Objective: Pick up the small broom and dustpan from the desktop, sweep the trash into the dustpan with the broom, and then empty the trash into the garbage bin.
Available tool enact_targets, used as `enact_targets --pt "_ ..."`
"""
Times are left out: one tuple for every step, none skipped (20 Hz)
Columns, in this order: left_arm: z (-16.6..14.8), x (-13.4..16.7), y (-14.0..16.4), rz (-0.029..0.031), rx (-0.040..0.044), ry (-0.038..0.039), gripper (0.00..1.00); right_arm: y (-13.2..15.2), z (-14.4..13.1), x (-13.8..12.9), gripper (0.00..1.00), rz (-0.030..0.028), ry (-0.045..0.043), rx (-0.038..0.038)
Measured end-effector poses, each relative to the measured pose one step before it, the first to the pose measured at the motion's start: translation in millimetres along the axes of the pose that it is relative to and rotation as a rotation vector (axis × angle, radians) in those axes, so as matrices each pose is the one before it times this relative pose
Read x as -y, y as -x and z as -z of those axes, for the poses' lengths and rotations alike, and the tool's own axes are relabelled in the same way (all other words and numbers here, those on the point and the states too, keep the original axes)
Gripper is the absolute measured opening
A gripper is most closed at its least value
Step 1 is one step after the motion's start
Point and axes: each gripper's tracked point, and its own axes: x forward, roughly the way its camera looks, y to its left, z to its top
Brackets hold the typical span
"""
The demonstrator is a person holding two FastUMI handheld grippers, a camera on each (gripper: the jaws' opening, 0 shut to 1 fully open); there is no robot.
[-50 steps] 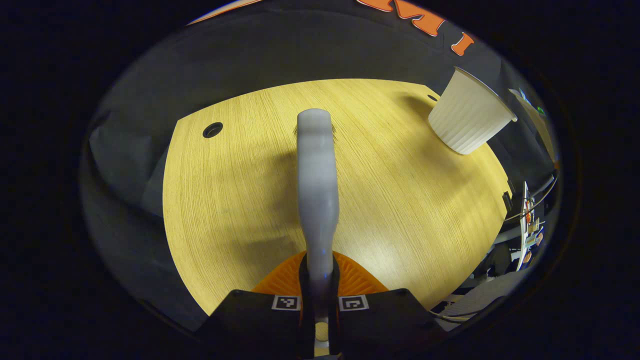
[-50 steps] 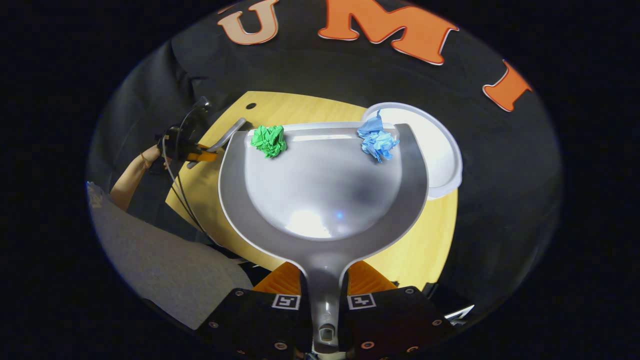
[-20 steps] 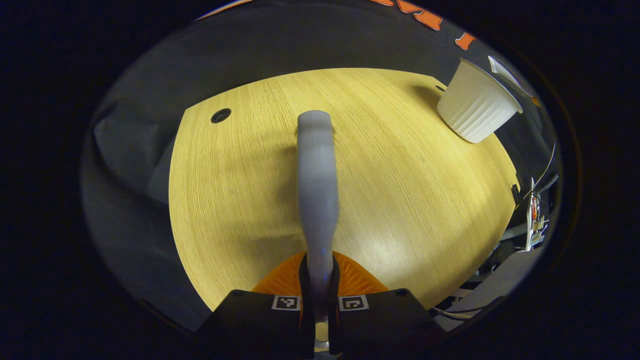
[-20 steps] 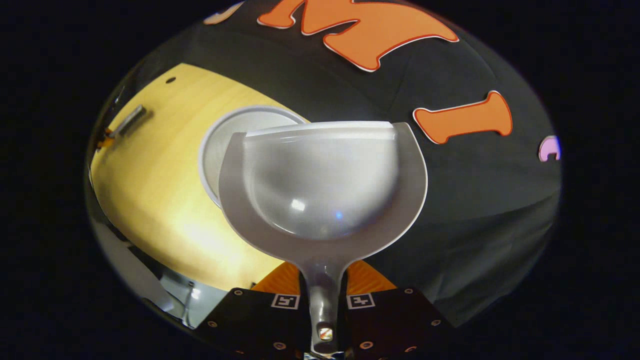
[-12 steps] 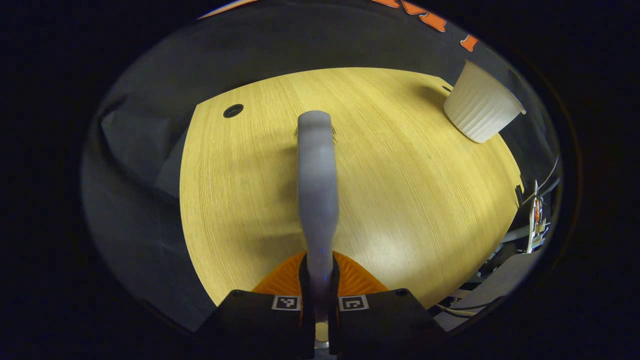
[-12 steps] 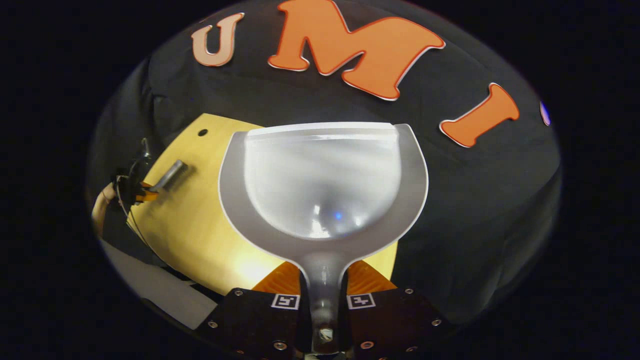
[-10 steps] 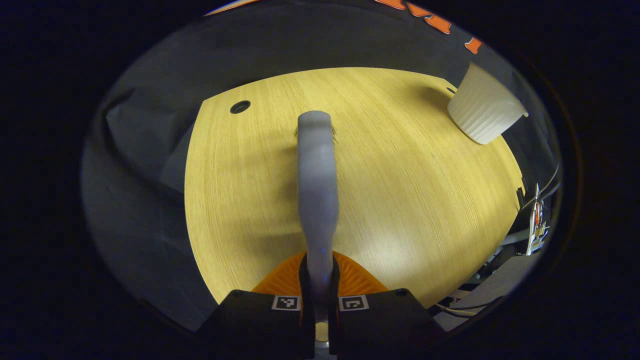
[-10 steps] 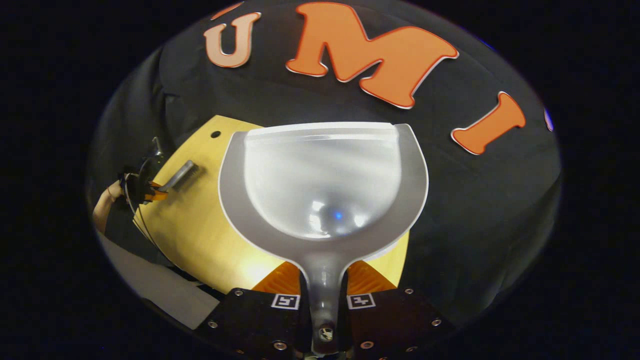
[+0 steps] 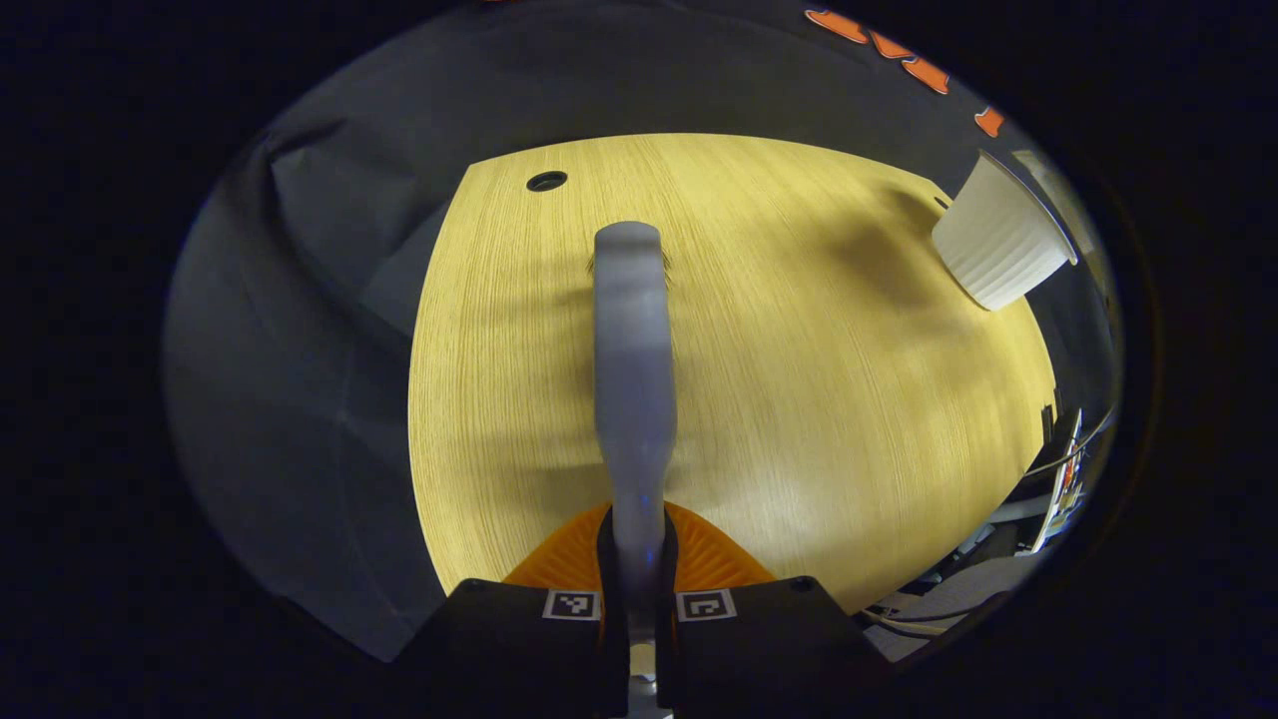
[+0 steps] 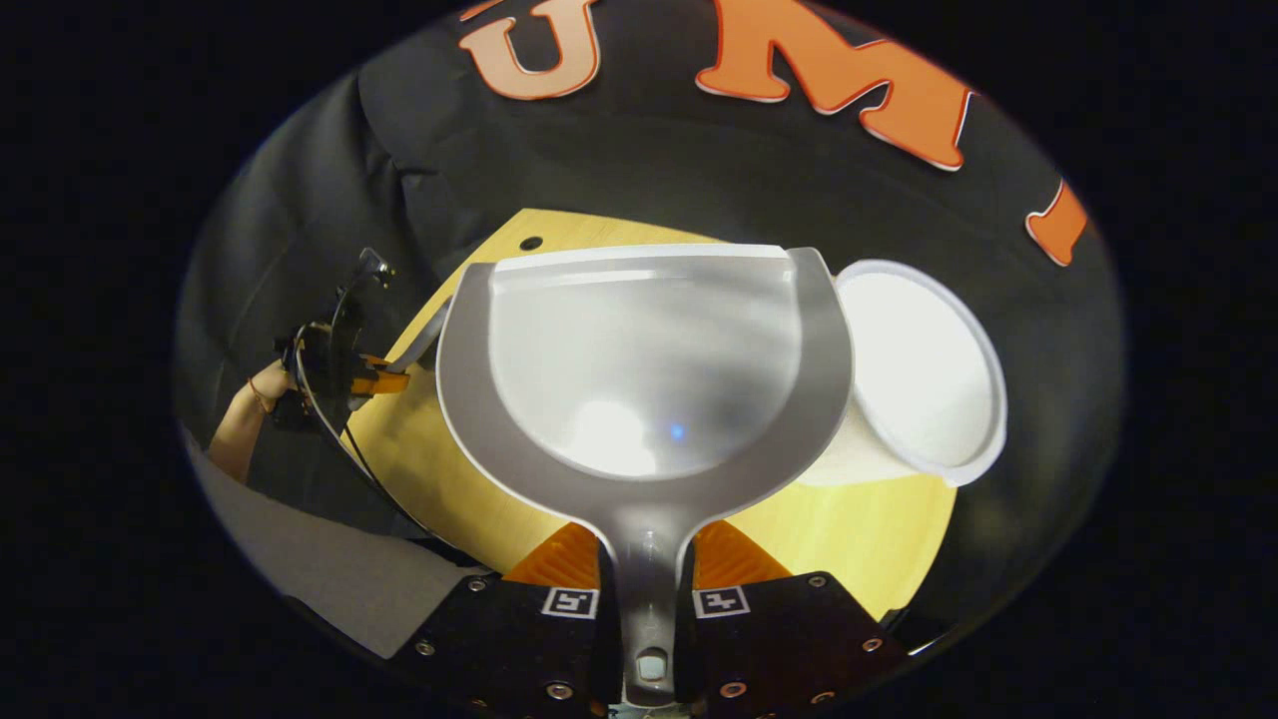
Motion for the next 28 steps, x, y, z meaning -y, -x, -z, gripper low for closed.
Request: enact_targets --pt "-6.91 2.97 -4.09 -0.00291 -0.00198 0.00584 0.14 -14.52 5.99 -6.02 0.20 0.00360 -0.00787 -0.00539" --pt "-5.38 -0.06 -5.63 -0.00644 -0.00025 0.00238 0.14 -16.14 3.61 -5.27 0.20 0.00614 -0.02211 -0.00445" --pt "2.44 -0.20 -10.09 -0.00749 -0.00251 0.00186 0.14 -13.75 4.63 -7.21 0.20 -0.00323 -0.02634 -0.00557" --pt "0.84 5.07 -7.88 -0.00460 -0.00346 0.00038 0.13 -14.68 4.64 -6.62 0.20 -0.00252 -0.03085 -0.01082" --pt "3.28 4.95 -3.74 -0.00309 -0.00157 0.00436 0.13 -14.94 5.84 -4.86 0.20 -0.00098 -0.02270 -0.01415" --pt "3.85 -1.50 -3.29 -0.00004 -0.00124 0.00748 0.14 -14.16 5.33 -3.12 0.20 0.00705 -0.01816 -0.01474" --pt "10.29 -11.88 2.02 0.00222 -0.00164 0.00951 0.14 -8.92 4.28 2.70 0.20 0.01354 -0.01611 -0.01015" --pt "2.71 -0.73 -1.61 0.00136 -0.00330 0.00496 0.14 -11.71 1.41 0.24 0.20 0.01394 -0.01674 -0.00900" --pt "-0.12 1.83 -9.27 -0.00059 -0.00158 0.00105 0.14 -12.42 1.85 -0.21 0.20 0.00968 -0.02060 -0.00917" --pt "0.05 0.29 -5.00 -0.00430 -0.00324 -0.00180 0.14 -11.07 4.34 -2.75 0.15 0.00661 -0.02115 -0.01566" --pt "-0.51 4.60 -0.53 -0.00558 -0.00269 -0.00531 0.13 -14.49 5.24 -0.73 0.15 0.00870 -0.01832 -0.01535" --pt "-1.13 2.60 -2.60 -0.00603 -0.00286 -0.00758 0.13 -10.55 4.01 -0.92 0.20 0.00700 -0.00978 -0.01225" --pt "2.24 6.40 3.89 -0.00986 -0.00174 -0.00558 0.13 -9.44 6.10 0.89 0.20 0.00542 -0.00800 -0.00844" --pt "2.16 5.10 -0.58 -0.00283 -0.00640 -0.00757 0.14 -7.11 3.86 -0.77 0.21 0.00239 -0.00636 -0.01049" --pt "5.17 6.99 -0.51 -0.00167 -0.00674 -0.00422 0.14 -2.79 1.04 0.60 0.22 0.00580 -0.00868 -0.00904" --pt "-0.37 6.09 -2.11 -0.00019 -0.00065 -0.00179 0.14 -4.47 0.45 0.14 0.22 0.00782 -0.00366 -0.00619" --pt "2.79 3.86 -1.55 0.00267 -0.00116 0.00230 0.16 -5.09 -0.21 1.29 0.23 0.00748 -0.00160 -0.00723" --pt "0.06 3.11 -4.21 0.00498 -0.01134 0.00442 0.18 -4.39 -1.24 -1.56 0.24 0.00490 -0.00079 -0.00435" --pt "-2.55 -0.95 -3.39 0.00067 0.01012 -0.00102 0.19 -1.57 1.61 1.37 0.29 0.00500 0.00511 -0.00395" --pt "-4.09 -0.39 -0.97 -0.00153 -0.00126 -0.00330 0.22 -0.60 -0.87 -0.17 0.25 0.00198 0.00416 0.00547" --pt "-2.03 -1.04 1.45 -0.00292 0.00242 -0.00504 0.22 -3.20 3.62 -0.68 0.26 0.00071 -0.00372 0.00367" --pt "-2.51 1.03 -0.61 -0.00349 0.00283 -0.00403 0.24 -2.50 1.72 -1.12 0.28 -0.00394 -0.00962 -0.00110" --pt "-1.98 0.55 4.21 -0.00327 0.00723 -0.00596 0.26 -0.15 2.33 -1.10 0.29 -0.00945 -0.00976 -0.00549" --pt "-3.80 0.18 2.46 -0.00180 0.00891 -0.00443 0.26 1.30 0.87 -0.40 0.33 -0.00034 -0.00554 -0.00064" --pt "-2.00 -0.26 7.85 -0.00167 0.00543 -0.00438 0.30 1.70 2.76 0.39 0.36 0.00238 -0.00392 -0.00548" --pt "-0.90 0.45 2.72 0.00081 0.00542 -0.00299 0.48 1.72 2.10 -1.55 0.46 -0.00225 -0.00556 -0.00946" --pt "3.28 -1.19 6.32 -0.00143 0.00343 -0.00011 0.65 2.06 1.80 -1.87 0.50 -0.00782 -0.00903 -0.00560" --pt "2.70 -1.46 3.87 0.00166 0.00227 0.00515 0.83 2.50 1.30 -2.74 0.57 -0.00866 -0.00575 -0.00183"
